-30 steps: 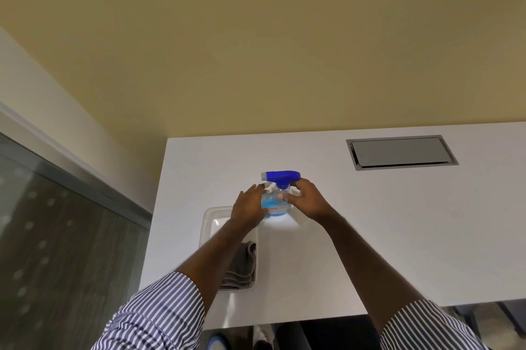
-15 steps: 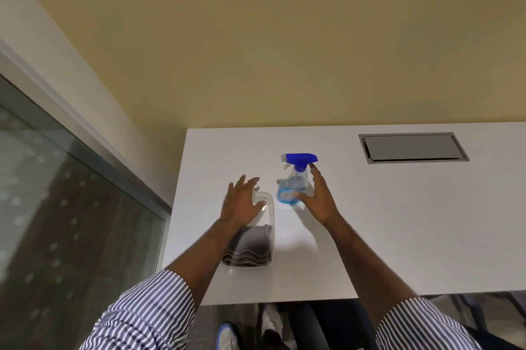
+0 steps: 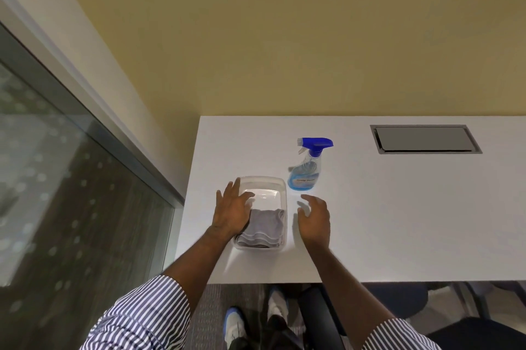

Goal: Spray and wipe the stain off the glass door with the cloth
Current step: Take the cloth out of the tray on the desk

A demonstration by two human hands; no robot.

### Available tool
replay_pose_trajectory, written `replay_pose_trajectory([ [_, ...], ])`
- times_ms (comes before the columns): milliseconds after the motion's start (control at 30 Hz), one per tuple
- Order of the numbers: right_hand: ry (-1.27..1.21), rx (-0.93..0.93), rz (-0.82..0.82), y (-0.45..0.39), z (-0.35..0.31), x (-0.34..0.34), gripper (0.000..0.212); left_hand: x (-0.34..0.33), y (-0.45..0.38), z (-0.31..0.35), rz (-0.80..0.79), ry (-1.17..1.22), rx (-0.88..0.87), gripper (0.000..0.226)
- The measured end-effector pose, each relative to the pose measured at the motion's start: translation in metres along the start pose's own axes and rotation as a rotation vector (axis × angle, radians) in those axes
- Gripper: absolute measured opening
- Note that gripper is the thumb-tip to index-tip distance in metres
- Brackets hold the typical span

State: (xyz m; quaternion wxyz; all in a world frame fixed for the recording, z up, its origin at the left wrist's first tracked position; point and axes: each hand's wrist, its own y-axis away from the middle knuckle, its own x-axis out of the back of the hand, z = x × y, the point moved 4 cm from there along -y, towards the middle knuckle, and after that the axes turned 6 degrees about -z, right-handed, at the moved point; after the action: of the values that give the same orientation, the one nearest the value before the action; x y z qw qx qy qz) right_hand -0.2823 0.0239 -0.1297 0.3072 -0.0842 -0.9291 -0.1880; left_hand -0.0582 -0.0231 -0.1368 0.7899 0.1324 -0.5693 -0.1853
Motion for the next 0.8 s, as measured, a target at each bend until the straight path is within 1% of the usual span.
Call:
replay_pose_trajectory([
  [67,0.097,0.021,-0.055,0.002,-0.004,-0.009,0.031,-0.003,0.003,-0.001,0.006,-0.061,0.03,0.041],
  [133,0.208,0.027,-0.119,0.001,-0.009,-0.018,0.03,-0.006,0.005,-0.004,-0.025,-0.106,0.082,0.042],
  [233,0.315,-0.008,-0.206,-0.003,-0.013,-0.03,0.033,-0.013,0.005,-0.009,-0.109,-0.147,0.148,0.048],
  [367,0.421,-0.052,-0.295,-0.01,-0.016,-0.039,0.037,-0.018,0.0,-0.012,-0.142,-0.185,0.185,0.051],
  [467,0.586,-0.032,-0.337,-0.017,-0.019,-0.045,0.04,-0.019,-0.003,-0.015,-0.166,-0.212,0.217,0.051],
  [600,0.795,0.039,-0.339,-0.02,-0.02,-0.056,0.043,-0.023,-0.006,-0.017,-0.192,-0.254,0.208,0.051],
  [800,0.789,0.016,-0.405,-0.026,-0.016,-0.072,0.043,-0.03,-0.01,-0.018,-0.179,-0.206,0.225,0.044],
])
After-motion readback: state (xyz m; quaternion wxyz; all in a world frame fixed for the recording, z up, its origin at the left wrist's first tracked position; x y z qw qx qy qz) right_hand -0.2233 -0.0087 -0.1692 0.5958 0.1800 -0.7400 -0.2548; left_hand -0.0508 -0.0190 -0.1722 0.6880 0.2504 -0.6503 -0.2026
